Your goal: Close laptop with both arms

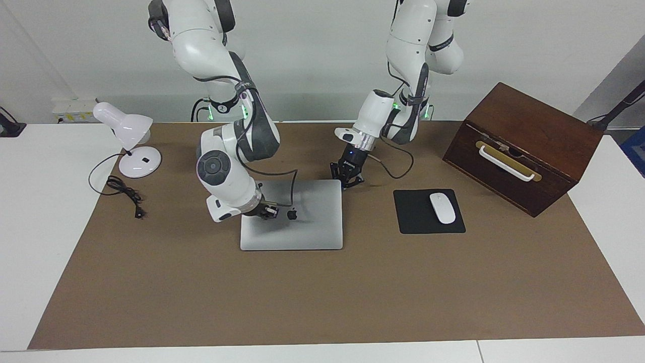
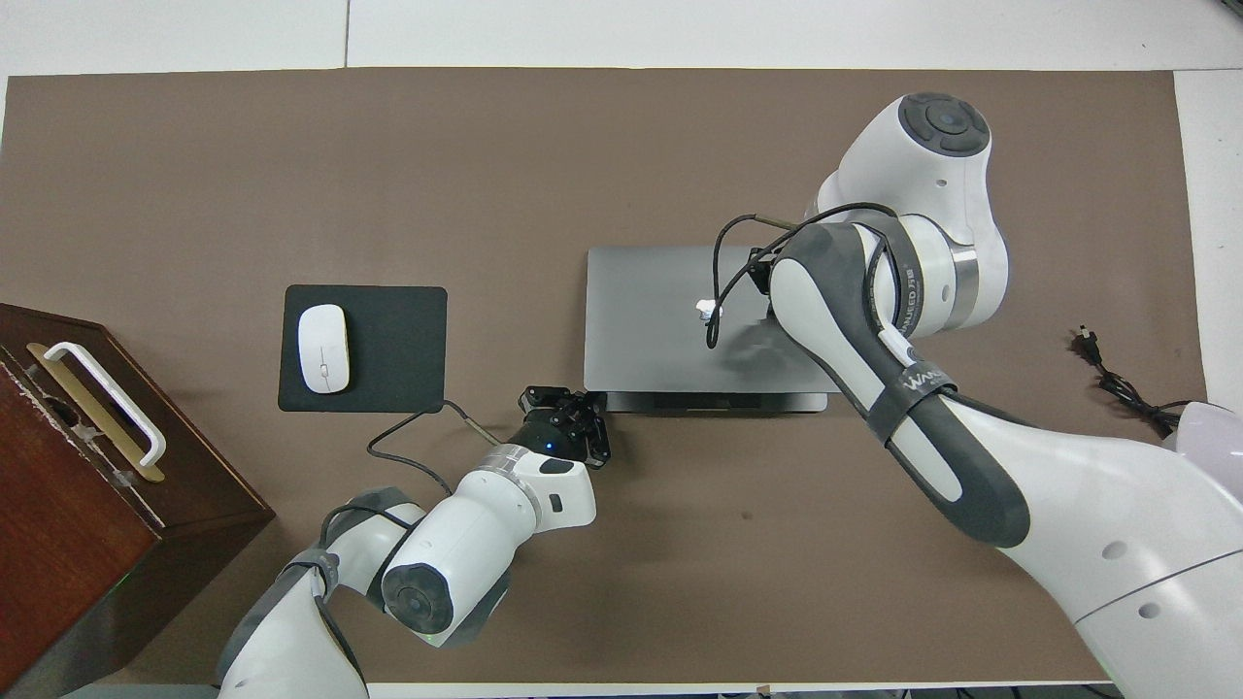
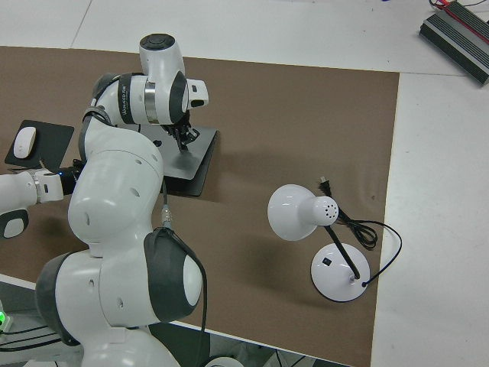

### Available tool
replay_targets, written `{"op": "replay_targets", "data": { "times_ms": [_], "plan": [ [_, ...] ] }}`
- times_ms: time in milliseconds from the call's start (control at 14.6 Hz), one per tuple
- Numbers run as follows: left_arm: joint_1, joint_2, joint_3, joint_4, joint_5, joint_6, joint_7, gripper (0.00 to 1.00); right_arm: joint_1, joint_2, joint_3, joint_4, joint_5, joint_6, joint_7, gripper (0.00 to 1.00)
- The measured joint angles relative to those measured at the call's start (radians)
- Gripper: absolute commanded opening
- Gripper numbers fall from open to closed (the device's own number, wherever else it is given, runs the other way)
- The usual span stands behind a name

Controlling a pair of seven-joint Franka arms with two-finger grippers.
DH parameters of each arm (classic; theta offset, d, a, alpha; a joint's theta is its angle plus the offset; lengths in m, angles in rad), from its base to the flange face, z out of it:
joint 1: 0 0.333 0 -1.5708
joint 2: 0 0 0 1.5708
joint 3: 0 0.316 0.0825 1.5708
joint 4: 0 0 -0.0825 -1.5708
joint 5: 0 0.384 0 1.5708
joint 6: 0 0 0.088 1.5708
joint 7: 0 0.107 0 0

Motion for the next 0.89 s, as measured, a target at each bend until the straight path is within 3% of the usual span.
{"op": "replay_targets", "data": {
  "times_ms": [891],
  "plan": [
    [-0.001, -0.004, 0.0, -0.008, 0.0, 0.005, 0.001, 0.0, -0.001, 0.0, -0.002, -0.015, 0.0, 0.053, 0.0, 0.0]
  ]
}}
